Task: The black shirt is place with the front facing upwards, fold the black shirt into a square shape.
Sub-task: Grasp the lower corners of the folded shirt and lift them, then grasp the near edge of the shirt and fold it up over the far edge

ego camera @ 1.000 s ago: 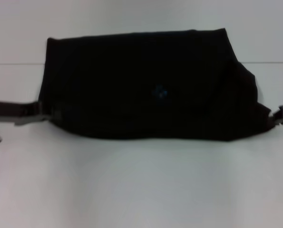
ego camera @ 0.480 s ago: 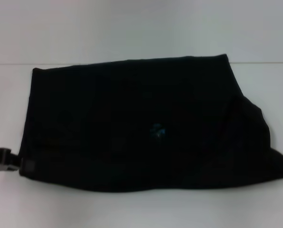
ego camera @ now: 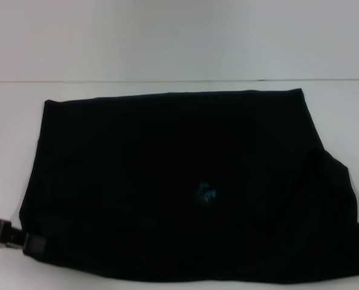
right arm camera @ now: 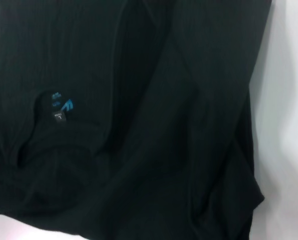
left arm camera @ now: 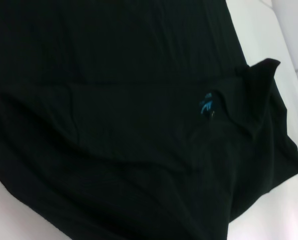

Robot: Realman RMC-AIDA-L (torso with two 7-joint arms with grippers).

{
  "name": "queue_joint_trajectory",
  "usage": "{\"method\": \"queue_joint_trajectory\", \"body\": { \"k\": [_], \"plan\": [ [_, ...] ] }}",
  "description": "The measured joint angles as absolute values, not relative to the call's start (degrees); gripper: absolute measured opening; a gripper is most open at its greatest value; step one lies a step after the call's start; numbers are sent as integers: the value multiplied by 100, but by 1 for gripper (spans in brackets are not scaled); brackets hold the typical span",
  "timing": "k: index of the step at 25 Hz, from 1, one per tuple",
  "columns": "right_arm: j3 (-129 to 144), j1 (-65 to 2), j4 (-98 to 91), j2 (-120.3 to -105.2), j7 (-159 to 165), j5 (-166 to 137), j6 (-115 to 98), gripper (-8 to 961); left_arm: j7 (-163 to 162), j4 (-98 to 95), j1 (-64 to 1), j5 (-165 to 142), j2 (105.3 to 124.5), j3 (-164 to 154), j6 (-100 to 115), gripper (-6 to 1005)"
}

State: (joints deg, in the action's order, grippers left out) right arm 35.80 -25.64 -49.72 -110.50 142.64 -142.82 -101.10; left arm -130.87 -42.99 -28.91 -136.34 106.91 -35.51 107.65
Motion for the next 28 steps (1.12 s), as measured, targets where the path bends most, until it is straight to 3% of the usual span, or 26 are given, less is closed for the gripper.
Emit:
{"method": "queue_joint_trajectory", "body": {
  "k": [13, 20, 28],
  "plan": [
    [2765, -2477, -4927, -10996, 13770, -14181, -10561, 21, -13004, -4335, -2904, -13853, 10651, -3132, 10836, 1],
    [2093, -3099, -4588, -10896, 13697, -13950, -10046, 21, -13392, -4294, -3406, -13821, 10666, -2323, 9945, 1],
    [2243, -4019, -3920, -10870, 13797, -13744, -7662, 21, -14371, -3769, -4081, -13949, 10729, -3090, 7657, 1]
  ]
}}
